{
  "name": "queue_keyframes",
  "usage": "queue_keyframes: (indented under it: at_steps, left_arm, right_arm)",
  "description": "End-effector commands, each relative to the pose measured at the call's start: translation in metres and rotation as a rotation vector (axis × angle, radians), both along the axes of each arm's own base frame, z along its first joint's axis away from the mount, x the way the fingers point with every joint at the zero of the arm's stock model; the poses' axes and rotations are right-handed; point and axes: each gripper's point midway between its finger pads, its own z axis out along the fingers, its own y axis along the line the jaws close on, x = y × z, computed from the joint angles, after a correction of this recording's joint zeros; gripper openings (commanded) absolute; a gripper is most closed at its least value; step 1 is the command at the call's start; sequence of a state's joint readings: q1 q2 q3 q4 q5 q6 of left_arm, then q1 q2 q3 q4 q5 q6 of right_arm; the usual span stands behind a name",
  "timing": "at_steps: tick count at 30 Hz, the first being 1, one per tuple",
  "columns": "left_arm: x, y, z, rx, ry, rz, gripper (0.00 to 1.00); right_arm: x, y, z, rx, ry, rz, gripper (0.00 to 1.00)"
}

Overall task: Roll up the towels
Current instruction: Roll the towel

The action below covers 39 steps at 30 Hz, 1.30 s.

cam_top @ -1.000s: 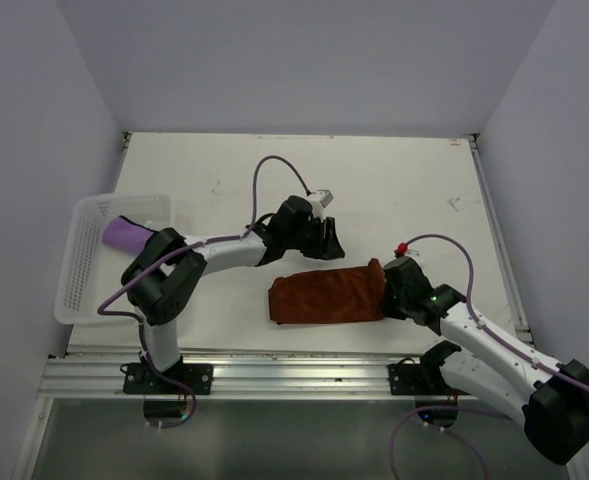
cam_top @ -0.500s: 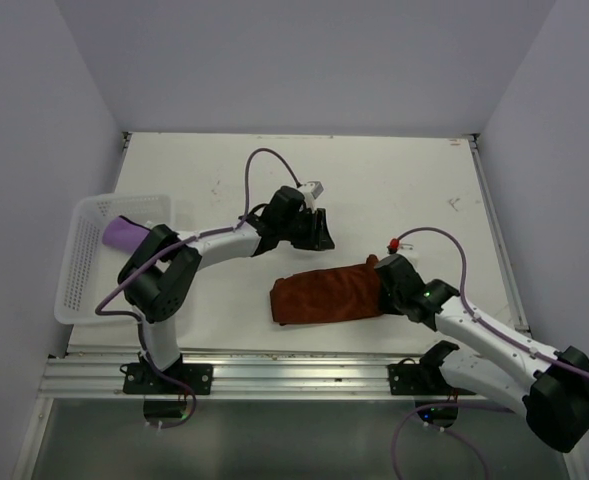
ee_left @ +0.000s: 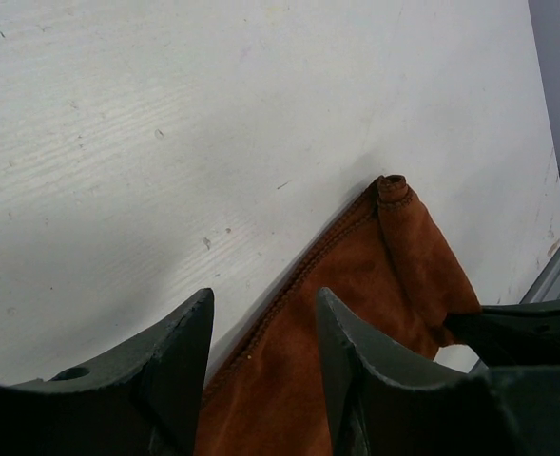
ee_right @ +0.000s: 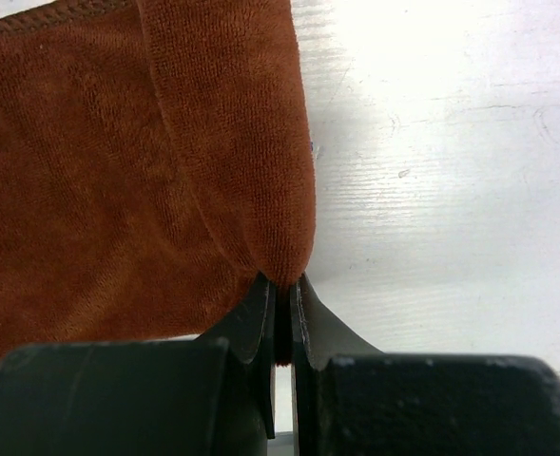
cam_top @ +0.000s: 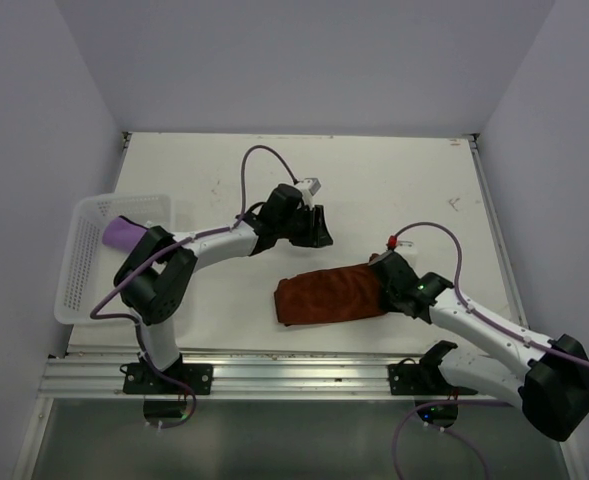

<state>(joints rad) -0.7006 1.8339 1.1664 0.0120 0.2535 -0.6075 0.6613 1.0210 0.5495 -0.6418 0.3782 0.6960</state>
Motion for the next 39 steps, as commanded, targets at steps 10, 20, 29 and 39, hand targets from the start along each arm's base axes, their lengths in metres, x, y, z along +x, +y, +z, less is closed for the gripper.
queue_keyframes:
  at_steps: [10,20,29,39]
  left_arm:
    - [0.01,0.016,0.026,-0.013,-0.084,0.023,0.51]
    - [0.005,0.026,0.026,-0.018,-0.077,0.054,0.52]
    - [0.009,0.023,0.029,-0.023,-0.078,0.046,0.52]
    - [0.017,0.017,0.033,-0.02,-0.08,0.041,0.52]
  right_arm:
    - [0.011,-0.001,0.015,-0.069,-0.029,-0.019,0.0]
    - [0.01,0.005,0.013,-0.133,-0.025,0.023,0.0]
    - [0.008,0.013,0.016,-0.199,-0.064,0.069,0.0]
    - [0.009,0.023,0.018,-0.27,-0.097,0.106,0.0]
